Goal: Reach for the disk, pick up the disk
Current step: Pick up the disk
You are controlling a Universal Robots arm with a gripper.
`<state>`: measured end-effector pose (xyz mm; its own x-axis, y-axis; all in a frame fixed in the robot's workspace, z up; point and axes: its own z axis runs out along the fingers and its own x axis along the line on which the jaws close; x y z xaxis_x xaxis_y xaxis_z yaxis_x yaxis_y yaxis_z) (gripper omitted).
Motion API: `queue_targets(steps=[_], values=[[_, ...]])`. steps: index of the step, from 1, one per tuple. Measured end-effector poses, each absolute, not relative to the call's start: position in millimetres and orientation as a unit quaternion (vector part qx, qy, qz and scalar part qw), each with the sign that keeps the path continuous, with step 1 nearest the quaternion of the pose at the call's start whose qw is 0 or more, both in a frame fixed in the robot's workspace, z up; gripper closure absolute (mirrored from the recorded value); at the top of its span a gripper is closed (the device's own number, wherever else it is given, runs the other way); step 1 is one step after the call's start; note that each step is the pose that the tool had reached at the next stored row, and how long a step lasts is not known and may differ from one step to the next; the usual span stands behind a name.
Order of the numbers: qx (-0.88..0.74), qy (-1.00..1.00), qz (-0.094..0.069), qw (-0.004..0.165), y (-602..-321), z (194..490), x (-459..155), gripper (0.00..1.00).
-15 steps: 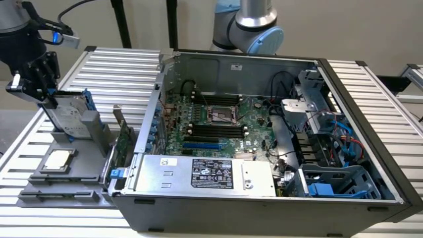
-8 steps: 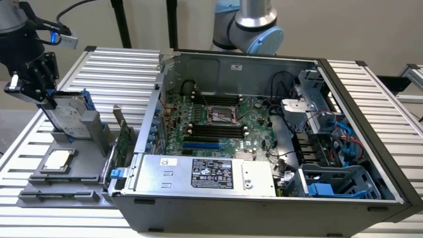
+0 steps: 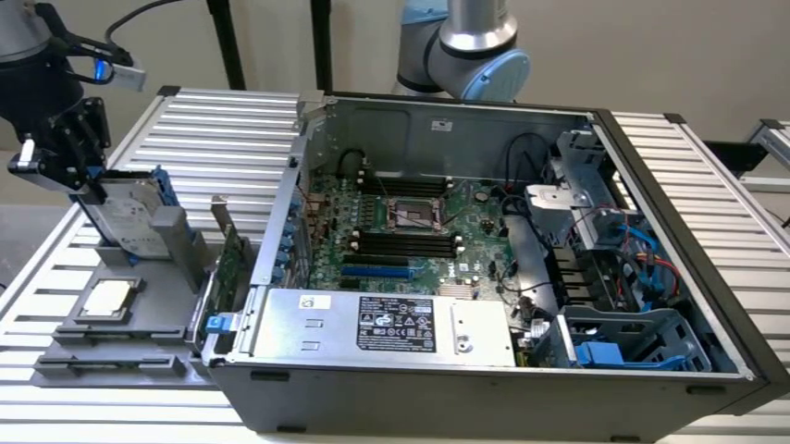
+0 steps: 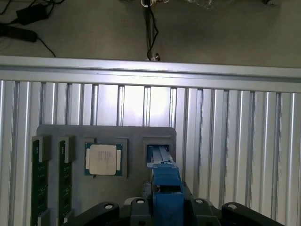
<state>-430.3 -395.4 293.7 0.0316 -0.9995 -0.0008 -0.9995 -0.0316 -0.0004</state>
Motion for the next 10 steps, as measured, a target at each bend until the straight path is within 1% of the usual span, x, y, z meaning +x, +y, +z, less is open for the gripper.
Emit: queue_targets(steps=[10], values=[[-0.718,0.696,0.0,0.0,-395.4,295.3,-430.4,0.67]])
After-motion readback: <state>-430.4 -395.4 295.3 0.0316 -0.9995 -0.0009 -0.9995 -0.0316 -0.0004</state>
